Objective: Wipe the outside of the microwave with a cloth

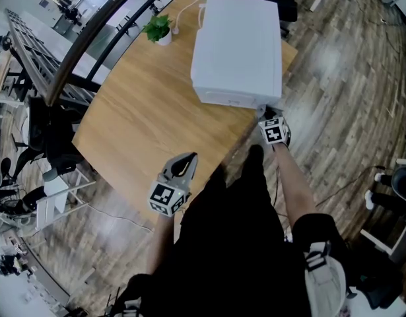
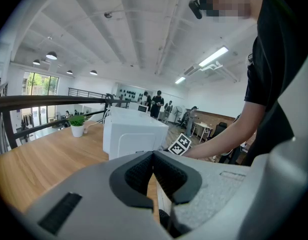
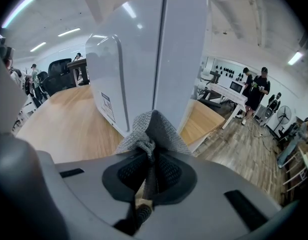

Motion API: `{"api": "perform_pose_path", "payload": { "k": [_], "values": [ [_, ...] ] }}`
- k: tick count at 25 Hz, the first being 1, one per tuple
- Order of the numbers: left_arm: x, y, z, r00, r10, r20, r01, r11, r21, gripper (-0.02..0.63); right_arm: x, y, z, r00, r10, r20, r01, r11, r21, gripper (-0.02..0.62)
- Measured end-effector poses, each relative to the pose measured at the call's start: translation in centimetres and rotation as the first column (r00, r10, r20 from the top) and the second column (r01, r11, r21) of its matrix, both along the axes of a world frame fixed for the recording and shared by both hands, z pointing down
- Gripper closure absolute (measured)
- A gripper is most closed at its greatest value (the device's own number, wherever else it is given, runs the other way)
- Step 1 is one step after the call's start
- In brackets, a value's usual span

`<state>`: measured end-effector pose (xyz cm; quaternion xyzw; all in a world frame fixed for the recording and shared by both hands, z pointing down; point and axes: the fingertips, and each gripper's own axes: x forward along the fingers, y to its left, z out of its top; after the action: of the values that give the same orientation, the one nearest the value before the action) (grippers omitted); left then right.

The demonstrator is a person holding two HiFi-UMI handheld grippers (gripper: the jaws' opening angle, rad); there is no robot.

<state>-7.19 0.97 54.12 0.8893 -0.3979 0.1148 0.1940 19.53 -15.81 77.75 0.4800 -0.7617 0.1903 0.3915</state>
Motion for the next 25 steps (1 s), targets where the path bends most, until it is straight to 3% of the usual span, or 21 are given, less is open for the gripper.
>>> {"api": "perform_pose_path", "payload": {
  "k": [9, 14, 25],
  "values": [
    [-0.3, 0.4, 0.3, 0.999, -0.030, 0.012, 0.031, 0.999, -0.016, 0.606, -0.2, -0.9, 0.3, 1.000, -0.022, -0.004, 0.022, 0.999, 0.027, 0.577],
    [-0.4, 0.3, 0.5, 0.999, -0.040, 0.018, 0.040, 0.999, -0.014, 0.606, -0.2, -0.4, 2.1, 1.000, -0.023, -0.003, 0.022, 0.999, -0.025, 0.577],
    [-0.2, 0.0, 0.8, 0.999, -0.046, 0.023, 0.047, 0.999, -0.018, 0.606, -0.5, -1.1, 2.8, 0.999, -0.034, 0.003, 0.034, 0.999, -0.016, 0.577]
  ]
}}
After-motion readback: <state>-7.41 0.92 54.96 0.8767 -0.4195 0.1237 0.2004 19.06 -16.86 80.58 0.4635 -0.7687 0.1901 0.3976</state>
